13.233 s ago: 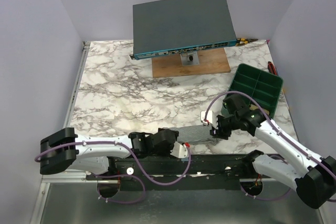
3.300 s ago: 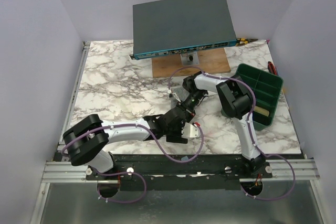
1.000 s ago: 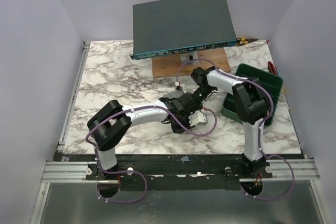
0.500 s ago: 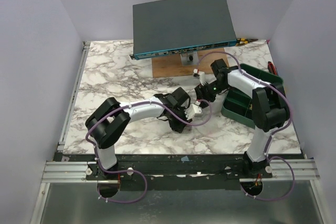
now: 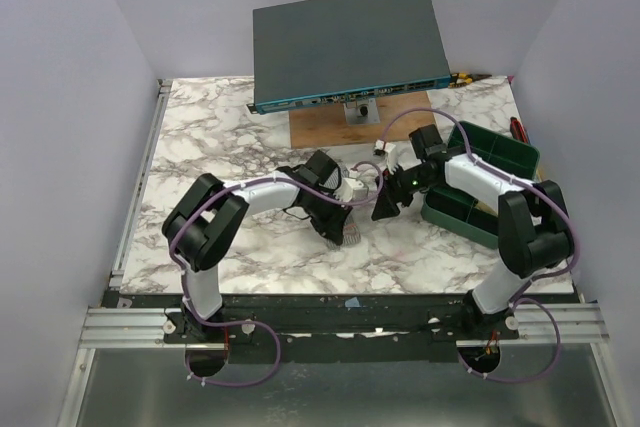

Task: Roll the underwear
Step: Roll the underwear to the center of the board.

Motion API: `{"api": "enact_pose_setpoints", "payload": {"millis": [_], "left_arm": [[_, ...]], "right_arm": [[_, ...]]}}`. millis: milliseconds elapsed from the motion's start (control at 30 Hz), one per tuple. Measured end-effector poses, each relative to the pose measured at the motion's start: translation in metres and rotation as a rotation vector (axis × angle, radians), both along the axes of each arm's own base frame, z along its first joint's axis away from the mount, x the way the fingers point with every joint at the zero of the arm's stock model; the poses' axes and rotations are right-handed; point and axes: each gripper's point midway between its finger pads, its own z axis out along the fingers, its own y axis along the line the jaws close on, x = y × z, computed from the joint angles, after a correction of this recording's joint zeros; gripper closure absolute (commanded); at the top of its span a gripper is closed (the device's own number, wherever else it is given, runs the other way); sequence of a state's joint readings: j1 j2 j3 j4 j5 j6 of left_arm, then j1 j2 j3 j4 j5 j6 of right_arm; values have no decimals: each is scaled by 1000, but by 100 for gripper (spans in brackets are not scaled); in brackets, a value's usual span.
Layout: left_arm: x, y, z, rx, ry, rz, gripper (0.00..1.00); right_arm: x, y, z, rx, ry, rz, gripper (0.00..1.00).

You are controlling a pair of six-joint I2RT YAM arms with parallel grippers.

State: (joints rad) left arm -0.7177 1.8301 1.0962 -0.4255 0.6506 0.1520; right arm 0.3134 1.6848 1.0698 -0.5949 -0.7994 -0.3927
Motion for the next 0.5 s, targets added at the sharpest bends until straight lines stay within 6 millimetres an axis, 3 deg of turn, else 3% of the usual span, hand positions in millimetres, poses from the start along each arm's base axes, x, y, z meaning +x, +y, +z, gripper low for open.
{"api": "enact_pose_setpoints", "payload": {"millis": [500], "left_arm": [[11,-8,0,-89,282,46,98]], "right_arm": [[-6,0,10,36,-169,95,31]]}}
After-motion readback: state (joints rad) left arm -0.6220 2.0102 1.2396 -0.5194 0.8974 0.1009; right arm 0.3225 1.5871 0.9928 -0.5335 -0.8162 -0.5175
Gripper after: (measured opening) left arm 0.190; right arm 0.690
